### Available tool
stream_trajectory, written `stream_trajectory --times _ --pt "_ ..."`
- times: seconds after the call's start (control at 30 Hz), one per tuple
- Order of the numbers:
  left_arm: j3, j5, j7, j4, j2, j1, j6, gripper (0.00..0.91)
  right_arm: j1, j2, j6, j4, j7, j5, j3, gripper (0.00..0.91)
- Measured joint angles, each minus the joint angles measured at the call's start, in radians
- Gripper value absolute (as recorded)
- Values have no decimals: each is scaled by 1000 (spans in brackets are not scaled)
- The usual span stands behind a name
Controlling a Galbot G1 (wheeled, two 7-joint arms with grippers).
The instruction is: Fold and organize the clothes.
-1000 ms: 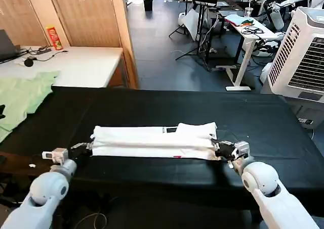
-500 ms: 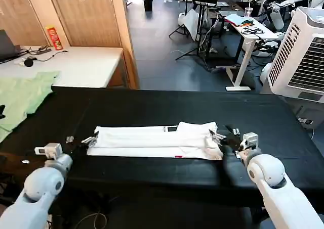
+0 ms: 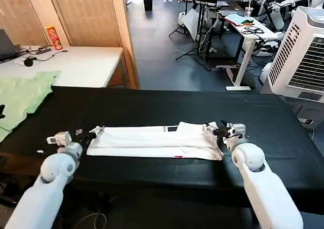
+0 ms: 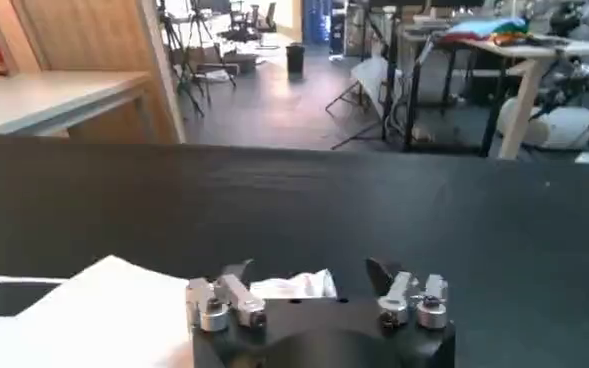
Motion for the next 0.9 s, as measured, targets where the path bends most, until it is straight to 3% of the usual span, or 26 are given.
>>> stream_trajectory --times 0.1,0.17,0.2,0.23,0.27,0.3,0.33,0.5,0.73,0.8,0.87,0.9 --pt "3 -4 4 16 -4 -4 4 137 4 9 0 -7 0 -1 1 556" --pt "4 -4 10 17 -3 -2 7 78 6 12 0 -12 -1 -2 1 556" --pt "5 -4 14 19 -3 -1 7 10 7 14 0 -14 -1 -3 1 488" --pt "7 -3 15 22 -3 -1 8 0 8 15 0 -16 -2 -4 1 371" --pt "8 -2 14 26 -5 -3 9 0 8 17 0 -18 -2 -7 1 176" --pt "10 0 14 31 -8 -5 9 0 9 20 1 -19 -2 -11 2 176" --pt "11 2 13 36 -10 -6 9 0 8 22 1 -21 -2 -16 2 88" --pt "21 35 16 54 -17 -16 -5 0 1 46 32 -25 34 -46 5 68" --pt "44 181 40 116 -44 -62 -86 0 -17 84 60 -26 50 -93 22 59" --pt "50 203 48 135 -46 -77 -94 878 -23 87 63 -21 39 -93 27 59" --pt "54 216 59 151 -46 -89 -103 878 -31 84 65 -10 15 -86 32 98" --pt "55 224 63 157 -46 -93 -111 878 -35 82 65 -4 4 -84 32 527"
